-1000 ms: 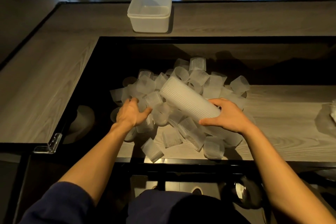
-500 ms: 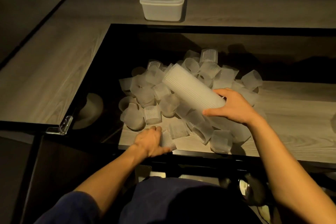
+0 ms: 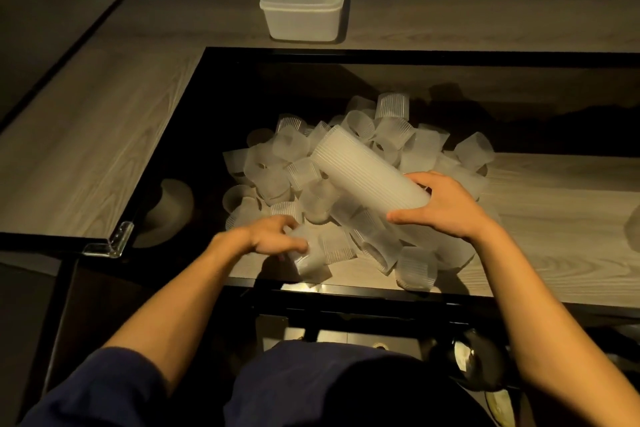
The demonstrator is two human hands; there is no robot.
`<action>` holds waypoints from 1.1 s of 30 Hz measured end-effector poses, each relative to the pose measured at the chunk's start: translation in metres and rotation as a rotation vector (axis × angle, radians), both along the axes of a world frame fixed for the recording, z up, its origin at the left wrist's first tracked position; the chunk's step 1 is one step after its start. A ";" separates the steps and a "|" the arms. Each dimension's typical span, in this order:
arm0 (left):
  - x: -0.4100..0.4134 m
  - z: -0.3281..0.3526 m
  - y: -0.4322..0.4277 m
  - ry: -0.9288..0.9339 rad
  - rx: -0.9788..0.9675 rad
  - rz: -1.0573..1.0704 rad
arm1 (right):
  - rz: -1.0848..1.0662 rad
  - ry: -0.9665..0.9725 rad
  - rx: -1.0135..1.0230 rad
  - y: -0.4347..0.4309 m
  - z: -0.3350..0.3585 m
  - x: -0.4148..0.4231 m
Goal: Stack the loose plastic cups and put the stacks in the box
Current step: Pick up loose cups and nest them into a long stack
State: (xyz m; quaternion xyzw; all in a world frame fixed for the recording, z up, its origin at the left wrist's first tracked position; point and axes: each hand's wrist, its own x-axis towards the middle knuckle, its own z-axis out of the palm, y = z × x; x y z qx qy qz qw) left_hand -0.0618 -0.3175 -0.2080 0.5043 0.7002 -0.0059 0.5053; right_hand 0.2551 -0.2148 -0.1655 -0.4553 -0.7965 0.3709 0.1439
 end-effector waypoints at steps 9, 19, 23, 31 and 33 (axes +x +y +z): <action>-0.035 0.061 0.029 -0.491 0.548 0.714 | 0.003 0.012 -0.016 0.003 0.001 -0.004; 0.002 0.060 0.048 -0.802 0.548 0.924 | 0.048 -0.017 -0.026 0.006 -0.001 -0.014; 0.005 0.057 0.054 -0.775 0.588 0.909 | 0.033 -0.028 -0.014 0.007 0.002 -0.015; 0.012 0.049 0.062 -0.790 0.619 0.939 | 0.023 -0.021 -0.004 0.011 0.001 -0.017; 0.013 0.048 0.064 -0.797 0.602 0.938 | 0.025 -0.011 -0.017 0.010 0.000 -0.016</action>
